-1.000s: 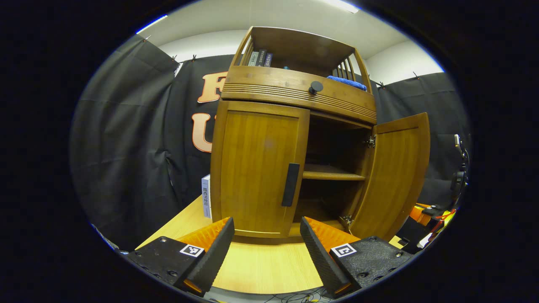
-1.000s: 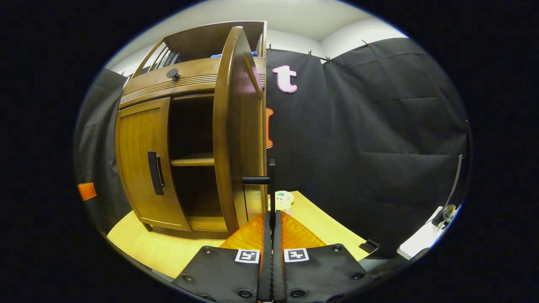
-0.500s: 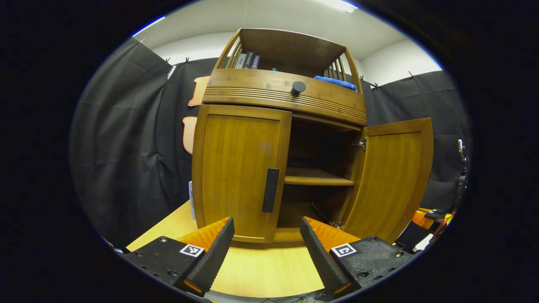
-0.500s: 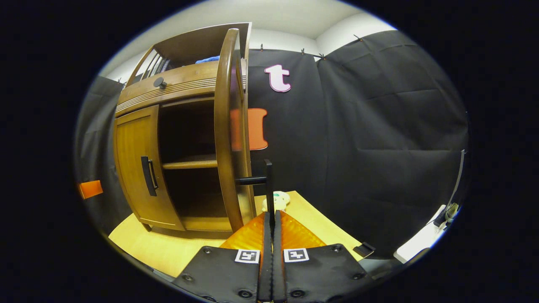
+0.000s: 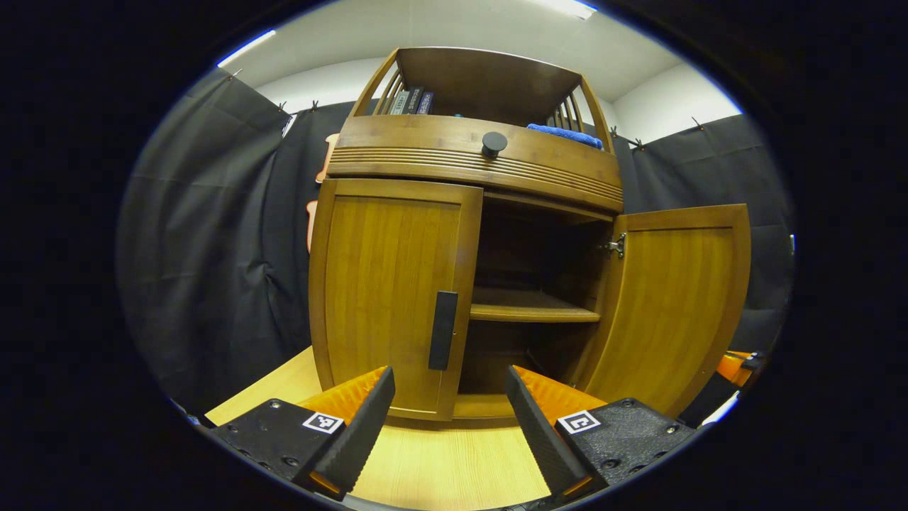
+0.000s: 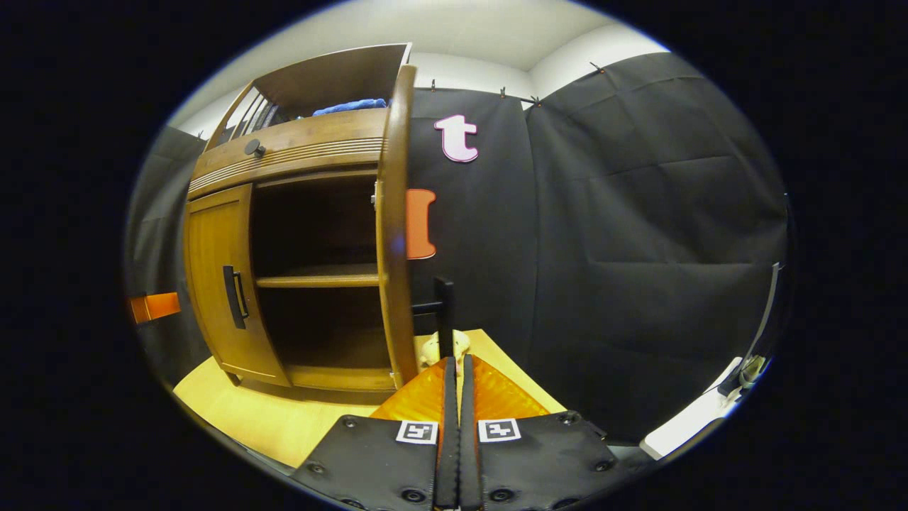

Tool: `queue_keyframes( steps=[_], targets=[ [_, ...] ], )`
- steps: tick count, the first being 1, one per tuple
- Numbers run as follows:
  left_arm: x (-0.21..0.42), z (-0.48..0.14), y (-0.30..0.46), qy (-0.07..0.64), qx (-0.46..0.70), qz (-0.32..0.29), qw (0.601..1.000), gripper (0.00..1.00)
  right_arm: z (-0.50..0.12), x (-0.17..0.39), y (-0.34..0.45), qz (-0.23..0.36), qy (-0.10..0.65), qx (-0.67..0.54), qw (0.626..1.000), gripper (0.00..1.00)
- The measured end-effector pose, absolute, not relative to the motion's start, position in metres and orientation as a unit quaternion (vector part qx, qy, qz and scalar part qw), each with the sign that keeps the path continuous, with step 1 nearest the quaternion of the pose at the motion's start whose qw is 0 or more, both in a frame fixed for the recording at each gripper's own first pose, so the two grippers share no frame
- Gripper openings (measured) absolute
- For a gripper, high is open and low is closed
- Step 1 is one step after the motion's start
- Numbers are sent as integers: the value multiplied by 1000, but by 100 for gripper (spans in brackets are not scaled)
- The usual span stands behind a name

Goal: Open the right door of the double-door shoe cabinet with the right hand, and open the left door with the left hand.

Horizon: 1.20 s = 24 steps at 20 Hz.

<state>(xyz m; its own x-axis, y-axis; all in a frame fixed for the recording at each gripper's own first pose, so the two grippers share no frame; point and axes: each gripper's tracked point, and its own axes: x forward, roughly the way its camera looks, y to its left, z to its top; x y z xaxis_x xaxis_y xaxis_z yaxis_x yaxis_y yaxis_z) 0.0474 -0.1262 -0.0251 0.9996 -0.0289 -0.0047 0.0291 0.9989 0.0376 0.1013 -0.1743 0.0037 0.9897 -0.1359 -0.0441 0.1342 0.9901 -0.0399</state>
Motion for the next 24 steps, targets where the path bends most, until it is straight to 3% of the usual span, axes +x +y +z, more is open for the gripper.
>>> queue_keyframes(
  steps=[1,3,10,11,13,14,24],
  targets=[
    [56,-27,-126,2,19,-11,1000,95,8,100,-181,-75,16,-23,997,3],
    [71,-28,-125,2,25,-5,1000,92,11,99,-189,-79,14,-21,997,8],
    [120,-22,-122,-16,31,12,999,92,12,101,-211,-96,22,-3,995,8],
    [130,-20,-120,-21,36,16,999,95,13,102,-213,-97,22,-6,995,5],
    [148,-20,-118,-23,44,21,999,92,17,103,-217,-101,18,-13,995,2],
    [155,-21,-117,-20,45,21,999,92,18,105,-218,-99,16,-15,995,18],
    [208,-45,-103,0,32,31,999,92,30,109,-220,-104,2,-28,994,80]
  ],
)
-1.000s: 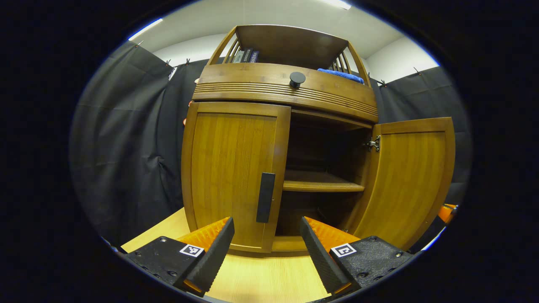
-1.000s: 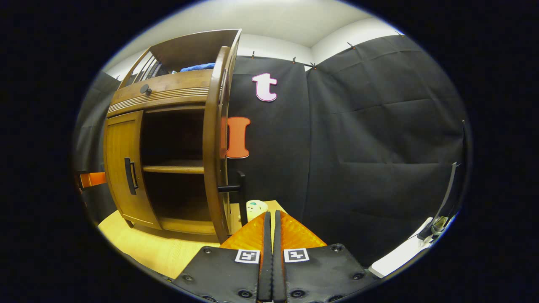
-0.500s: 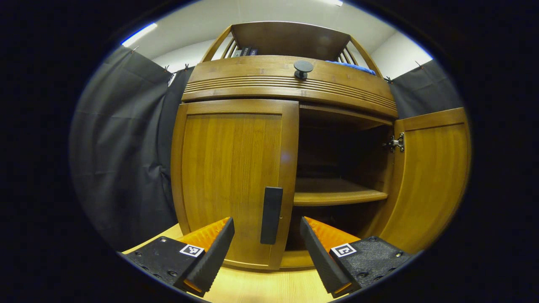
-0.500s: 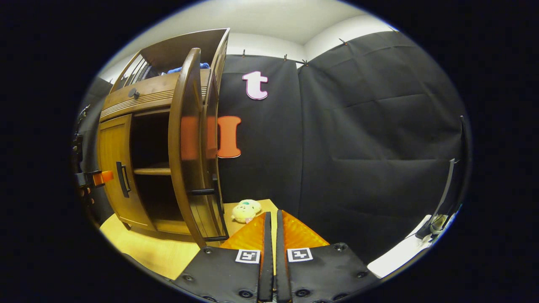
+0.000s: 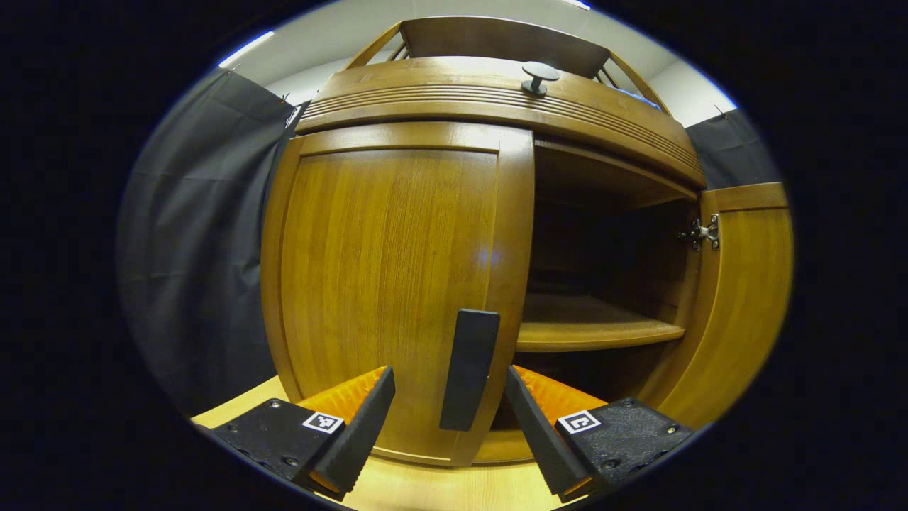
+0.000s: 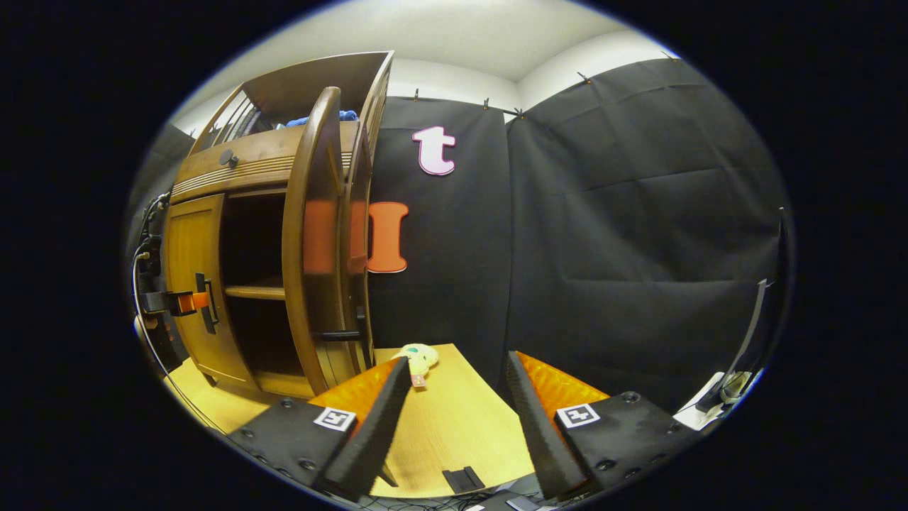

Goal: Open the right door of the double-door shoe cabinet with the right hand, and open the left door with the left hand.

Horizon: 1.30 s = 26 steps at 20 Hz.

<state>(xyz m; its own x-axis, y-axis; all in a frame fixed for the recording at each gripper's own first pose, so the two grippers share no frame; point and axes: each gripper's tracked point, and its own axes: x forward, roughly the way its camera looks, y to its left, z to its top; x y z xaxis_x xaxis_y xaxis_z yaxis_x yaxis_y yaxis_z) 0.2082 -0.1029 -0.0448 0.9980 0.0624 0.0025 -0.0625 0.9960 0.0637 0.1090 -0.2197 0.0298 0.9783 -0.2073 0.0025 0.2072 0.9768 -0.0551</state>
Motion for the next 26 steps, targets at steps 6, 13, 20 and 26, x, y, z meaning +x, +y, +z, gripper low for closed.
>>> queue_keyframes(
  steps=[6,13,20,26],
  targets=[
    [222,-58,-99,5,38,24,999,89,31,111,-223,-115,3,-28,993,94],
    [232,-60,-107,0,54,-3,999,66,31,110,-222,-126,2,-29,992,94],
    [237,-59,-116,-2,70,-25,997,34,32,103,-217,-138,2,-25,990,94],
    [225,-59,-114,-1,66,-34,997,23,36,96,-195,-140,-2,-28,990,94]
  ],
)
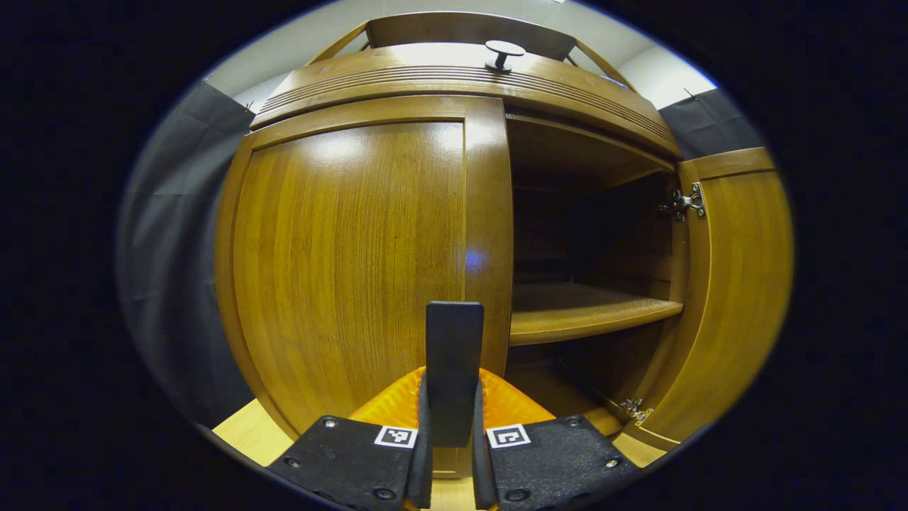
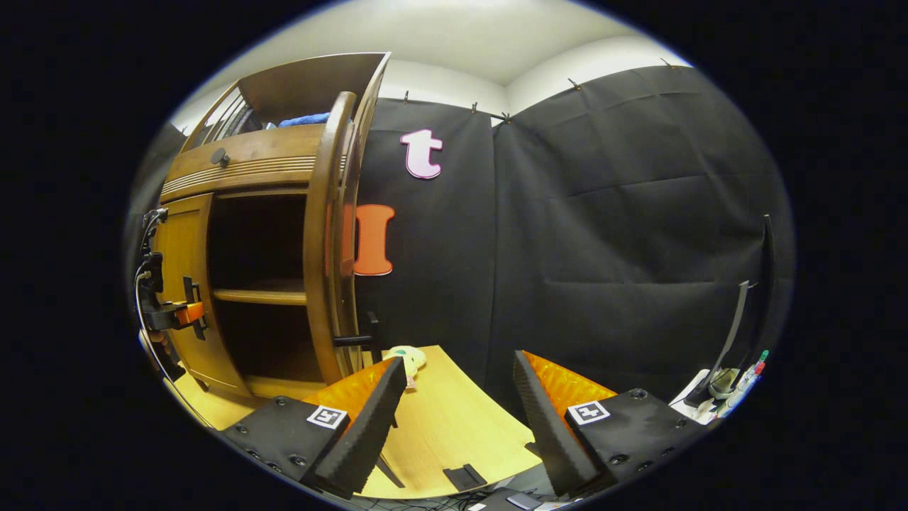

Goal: Open the right door of the double-door shoe cabinet with the right hand, and open the left door with the left hand.

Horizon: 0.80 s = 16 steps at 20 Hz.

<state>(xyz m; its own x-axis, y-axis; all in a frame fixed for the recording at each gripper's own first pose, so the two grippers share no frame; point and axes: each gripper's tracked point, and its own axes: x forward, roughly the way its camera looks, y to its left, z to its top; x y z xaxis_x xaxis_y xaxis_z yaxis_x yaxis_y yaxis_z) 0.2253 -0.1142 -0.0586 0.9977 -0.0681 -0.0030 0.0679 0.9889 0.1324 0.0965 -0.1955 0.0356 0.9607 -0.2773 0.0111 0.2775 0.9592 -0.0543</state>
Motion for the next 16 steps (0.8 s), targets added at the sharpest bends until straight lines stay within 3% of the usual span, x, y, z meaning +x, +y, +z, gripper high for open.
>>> queue_keyframes(
  steps=[5,11,13,14,15,16],
  targets=[
    [203,-59,-111,12,60,-55,997,17,35,88,-178,-151,-6,-33,988,94],
    [169,-58,-102,20,46,-83,995,19,48,74,-154,-169,-23,-41,985,94],
    [160,-57,-98,24,41,-89,995,17,46,73,-142,-164,-20,-42,985,87],
    [157,-57,-96,26,39,-91,995,18,45,73,-135,-162,-19,-43,986,93],
    [153,-56,-94,27,39,-96,994,18,47,73,-127,-160,-20,-44,986,93],
    [149,-56,-92,27,39,-99,994,18,47,73,-120,-158,-20,-45,986,89]
  ],
)
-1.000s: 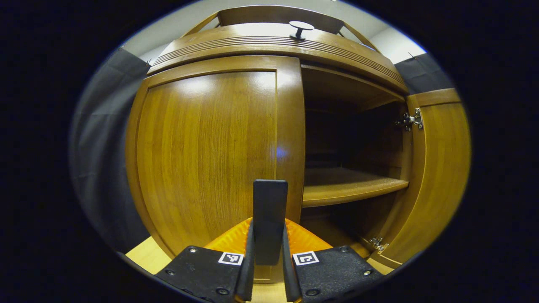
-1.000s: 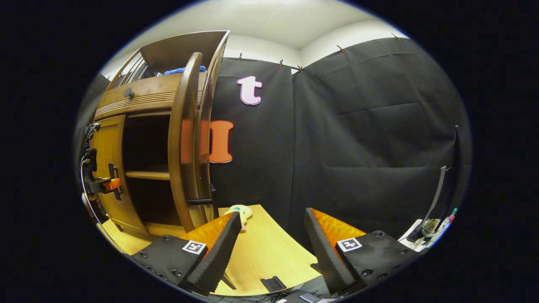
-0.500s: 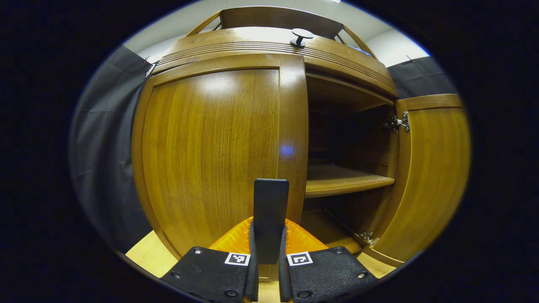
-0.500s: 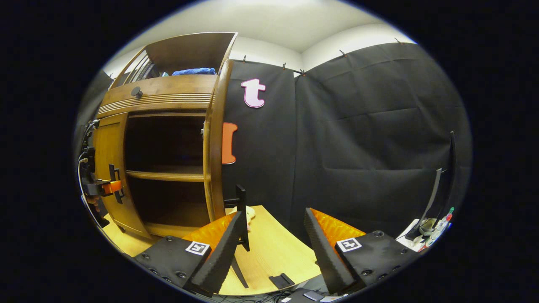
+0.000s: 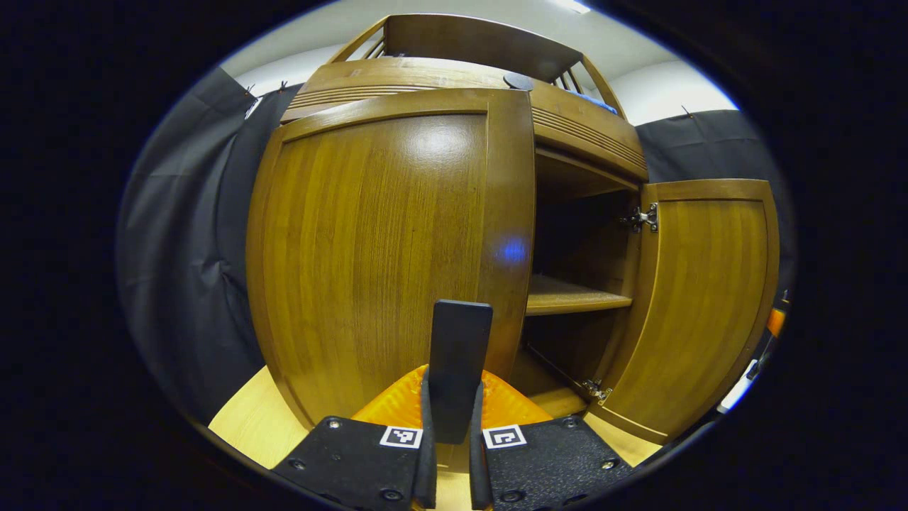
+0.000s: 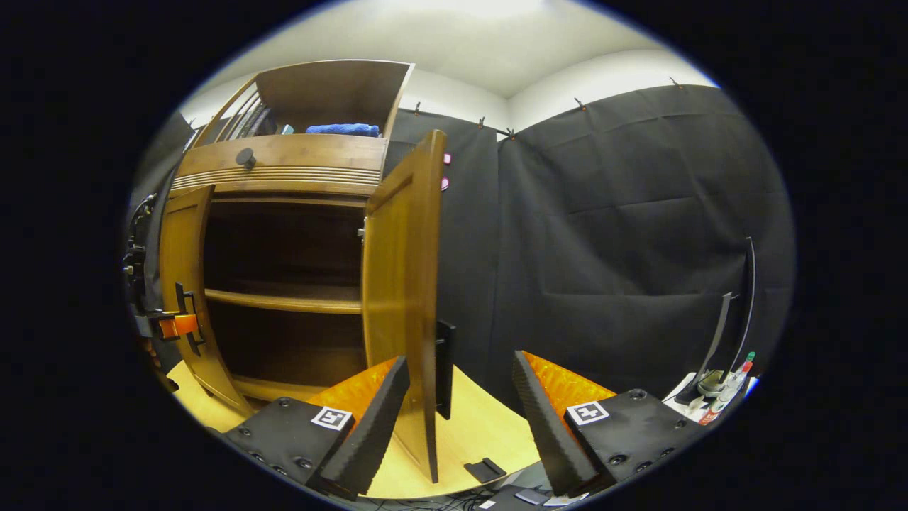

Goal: Open the right door of the double-door shoe cabinet with the right hand, and open the left door with the left hand.

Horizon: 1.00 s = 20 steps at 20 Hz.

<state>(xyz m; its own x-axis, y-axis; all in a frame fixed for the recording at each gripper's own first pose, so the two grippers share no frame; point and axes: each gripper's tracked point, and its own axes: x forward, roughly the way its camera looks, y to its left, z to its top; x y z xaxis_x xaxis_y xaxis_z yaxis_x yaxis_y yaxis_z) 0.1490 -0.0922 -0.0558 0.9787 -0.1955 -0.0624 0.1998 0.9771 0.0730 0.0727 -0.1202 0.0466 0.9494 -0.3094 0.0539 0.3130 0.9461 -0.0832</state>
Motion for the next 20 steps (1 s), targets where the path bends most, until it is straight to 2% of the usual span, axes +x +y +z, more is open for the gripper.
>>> queue_keyframes(
  steps=[5,6,7,8,10,11,13,14,17,18,20],
  targets=[
    [128,-55,-80,27,34,-110,993,17,42,75,-84,-142,-19,-49,988,94],
    [123,-55,-76,26,33,-110,993,17,42,78,-78,-139,-17,-48,989,97],
    [117,-53,-73,27,31,-109,993,17,40,79,-72,-134,-15,-46,990,94],
    [113,-53,-70,29,27,-109,993,17,40,81,-65,-130,-15,-45,990,97],
    [104,-52,-63,34,25,-111,993,17,39,85,-52,-120,-14,-44,992,97],
    [104,-51,-64,36,26,-112,993,17,38,87,-46,-115,-13,-44,992,94],
    [109,-51,-67,37,24,-112,993,17,37,92,-32,-103,-13,-45,994,94],
    [109,-52,-67,37,24,-111,993,17,36,94,-25,-97,-12,-44,994,97],
    [109,-50,-65,36,23,-106,993,16,32,101,-8,-79,-7,-42,996,97],
    [108,-50,-65,36,24,-103,994,15,31,103,-2,-73,-5,-41,996,94],
    [108,-48,-64,33,23,-97,995,15,29,106,7,-62,-3,-41,997,95]
  ],
)
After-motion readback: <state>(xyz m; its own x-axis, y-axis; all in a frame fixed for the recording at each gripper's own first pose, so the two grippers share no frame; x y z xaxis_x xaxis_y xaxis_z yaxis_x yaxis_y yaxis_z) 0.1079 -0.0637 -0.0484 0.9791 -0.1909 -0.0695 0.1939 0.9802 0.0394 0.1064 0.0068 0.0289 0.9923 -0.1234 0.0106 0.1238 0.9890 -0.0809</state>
